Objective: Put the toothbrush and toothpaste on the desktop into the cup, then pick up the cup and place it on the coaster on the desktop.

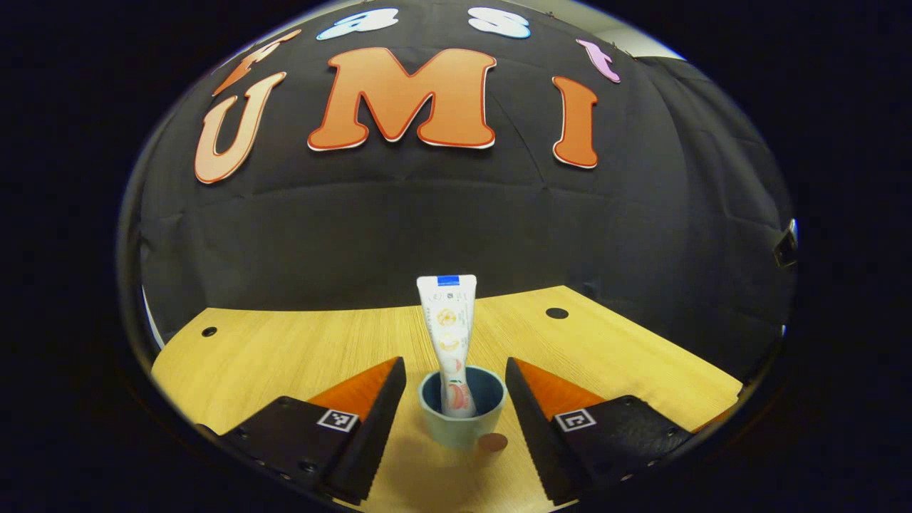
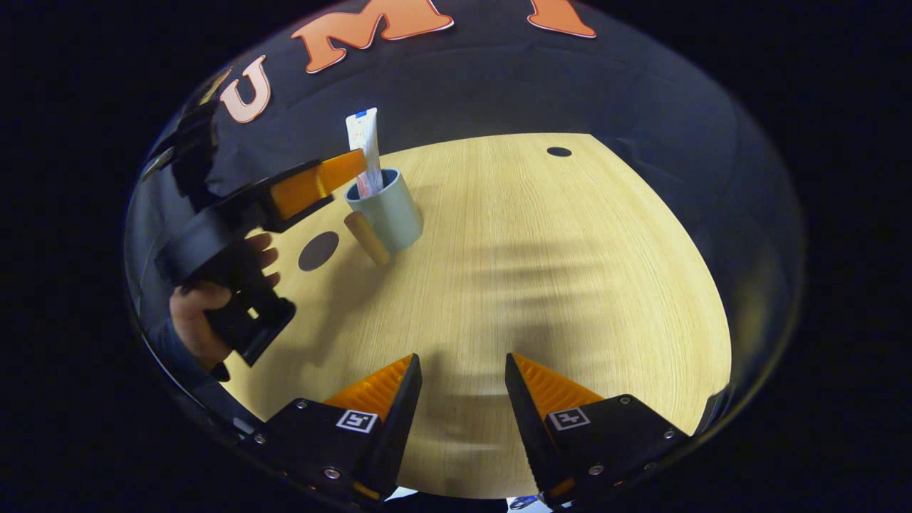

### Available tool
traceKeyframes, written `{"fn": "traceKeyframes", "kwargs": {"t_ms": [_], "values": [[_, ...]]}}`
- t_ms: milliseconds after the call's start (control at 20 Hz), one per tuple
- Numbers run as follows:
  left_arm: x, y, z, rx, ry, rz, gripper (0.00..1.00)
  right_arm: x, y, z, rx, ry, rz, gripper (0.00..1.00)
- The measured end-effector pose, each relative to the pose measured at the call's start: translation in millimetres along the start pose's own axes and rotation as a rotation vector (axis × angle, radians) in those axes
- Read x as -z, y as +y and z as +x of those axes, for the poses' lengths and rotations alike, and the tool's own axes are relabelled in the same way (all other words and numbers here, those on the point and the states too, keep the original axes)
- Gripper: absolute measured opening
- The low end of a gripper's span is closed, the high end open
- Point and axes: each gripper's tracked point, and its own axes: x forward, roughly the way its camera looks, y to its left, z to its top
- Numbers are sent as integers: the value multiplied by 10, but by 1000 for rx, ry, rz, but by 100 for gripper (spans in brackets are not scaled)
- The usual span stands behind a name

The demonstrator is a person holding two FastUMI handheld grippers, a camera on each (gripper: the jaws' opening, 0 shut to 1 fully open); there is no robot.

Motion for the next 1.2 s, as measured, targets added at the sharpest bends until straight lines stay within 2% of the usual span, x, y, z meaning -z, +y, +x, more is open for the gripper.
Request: {"fn": "traceKeyframes", "kwargs": {"t_ms": [300, 600, 900, 1200], "values": [[-375, 453, -540, -22, 16, -20, 96, -337, 317, 50, -32, -33, -23, 72], [-578, 984, -1042, -95, 46, -19, 96, -765, 714, 158, -41, -49, -57, 72], [-469, 1422, -1504, -162, 103, -47, 96, -944, 1005, 489, -24, 18, -53, 72], [-445, 1763, -1883, -235, 129, 12, 96, -1016, 1085, 874, 38, 119, -64, 72]]}}
